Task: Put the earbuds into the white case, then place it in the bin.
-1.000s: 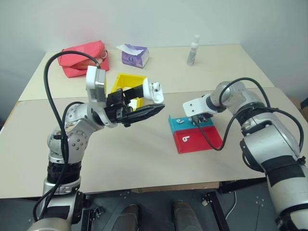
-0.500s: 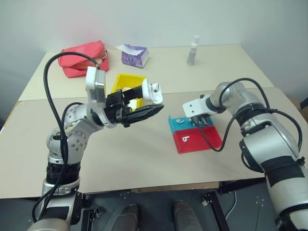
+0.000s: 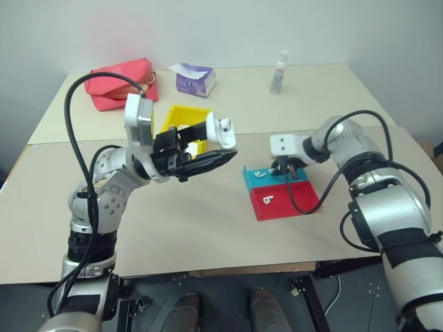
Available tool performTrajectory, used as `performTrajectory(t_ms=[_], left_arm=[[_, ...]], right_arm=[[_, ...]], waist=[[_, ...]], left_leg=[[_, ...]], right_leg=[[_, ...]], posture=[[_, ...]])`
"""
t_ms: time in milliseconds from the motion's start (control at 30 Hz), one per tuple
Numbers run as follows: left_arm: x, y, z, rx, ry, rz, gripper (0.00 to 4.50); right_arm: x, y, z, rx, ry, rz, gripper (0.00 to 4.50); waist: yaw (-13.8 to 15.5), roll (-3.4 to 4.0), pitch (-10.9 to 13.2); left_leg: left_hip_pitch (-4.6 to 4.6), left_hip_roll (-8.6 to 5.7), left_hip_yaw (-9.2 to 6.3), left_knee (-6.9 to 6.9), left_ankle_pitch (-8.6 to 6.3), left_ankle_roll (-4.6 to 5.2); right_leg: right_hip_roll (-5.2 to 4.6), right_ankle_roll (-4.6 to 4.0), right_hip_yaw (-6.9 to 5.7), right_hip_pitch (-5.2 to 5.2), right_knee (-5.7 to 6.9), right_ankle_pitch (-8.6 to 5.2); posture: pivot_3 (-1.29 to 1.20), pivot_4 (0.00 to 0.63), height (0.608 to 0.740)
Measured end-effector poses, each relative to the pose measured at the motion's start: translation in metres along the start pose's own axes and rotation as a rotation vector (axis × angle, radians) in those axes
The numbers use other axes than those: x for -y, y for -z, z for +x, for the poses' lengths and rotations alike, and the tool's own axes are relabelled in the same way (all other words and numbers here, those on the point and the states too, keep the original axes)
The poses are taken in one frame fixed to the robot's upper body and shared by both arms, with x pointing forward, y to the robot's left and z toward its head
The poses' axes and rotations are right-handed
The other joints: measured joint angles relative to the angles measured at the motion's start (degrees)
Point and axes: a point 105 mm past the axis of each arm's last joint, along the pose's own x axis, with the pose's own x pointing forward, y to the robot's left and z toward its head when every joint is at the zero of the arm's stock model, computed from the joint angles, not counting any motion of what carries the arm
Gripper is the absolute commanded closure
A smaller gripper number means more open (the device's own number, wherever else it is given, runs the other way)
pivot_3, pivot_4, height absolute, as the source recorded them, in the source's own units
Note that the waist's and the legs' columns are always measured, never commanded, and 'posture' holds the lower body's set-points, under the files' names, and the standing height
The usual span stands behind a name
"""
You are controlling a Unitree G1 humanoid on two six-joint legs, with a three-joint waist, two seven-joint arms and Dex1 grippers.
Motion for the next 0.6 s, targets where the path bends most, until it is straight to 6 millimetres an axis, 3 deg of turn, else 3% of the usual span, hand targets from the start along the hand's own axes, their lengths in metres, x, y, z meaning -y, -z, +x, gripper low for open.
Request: performTrajectory(t_ms=[67,133,267,367,467,600], left_arm=[[0.000,0.000,0.002,0.006,0.015,-0.004,1.71],[-0.002,0.002,0.003,0.011,0.021,-0.012,1.71],[-0.010,0.002,0.003,0.026,0.016,-0.028,1.71],[-0.013,0.003,0.009,0.034,0.030,-0.042,1.71],[-0.017,0.006,0.012,0.038,0.030,-0.063,1.71],[-0.018,0.017,0.014,0.017,0.040,-0.107,1.71]], right_arm=[[0.011,-0.012,-0.025,0.147,0.105,0.074,3.88],[0.010,-0.021,-0.047,0.284,0.176,0.143,3.88],[-0.017,-0.046,-0.085,0.605,0.244,0.340,3.88],[-0.036,-0.091,-0.112,0.866,0.267,0.430,3.88],[-0.057,-0.129,-0.123,1.027,0.243,0.444,3.88],[-0.071,-0.150,-0.119,1.110,0.243,0.527,3.88]], waist=[[0.17,0.00,0.00],[0.56,0.00,0.00],[1.24,0.00,0.00],[1.23,0.01,0.00],[1.35,0.04,-0.03],[1.44,0.05,-0.03]], left_leg=[[-0.04,0.00,-0.05,0.00,-0.02,0.01],[-0.19,0.01,-0.15,0.05,-0.04,0.02],[-0.26,-0.02,-0.14,0.14,-0.06,0.05],[-0.02,-0.01,-0.11,0.11,-0.31,0.50],[0.14,-0.01,-0.11,0.09,-0.32,0.50],[0.07,-0.10,-0.12,0.08,-0.32,0.52]], right_leg=[[0.00,0.00,-0.05,0.01,0.05,0.00],[0.00,0.01,-0.16,-0.02,0.12,0.00],[-0.02,0.01,-0.08,-0.14,0.27,0.00],[-0.02,0.01,0.01,-0.08,0.29,0.01],[0.00,0.01,0.03,0.01,0.25,0.01],[-0.06,0.01,0.03,0.00,0.35,0.01]], posture=[[0.00,0.150,0.740],[0.00,0.150,0.740],[0.00,0.150,0.740],[0.00,0.150,0.740],[0.00,0.150,0.740],[0.00,0.150,0.740]])
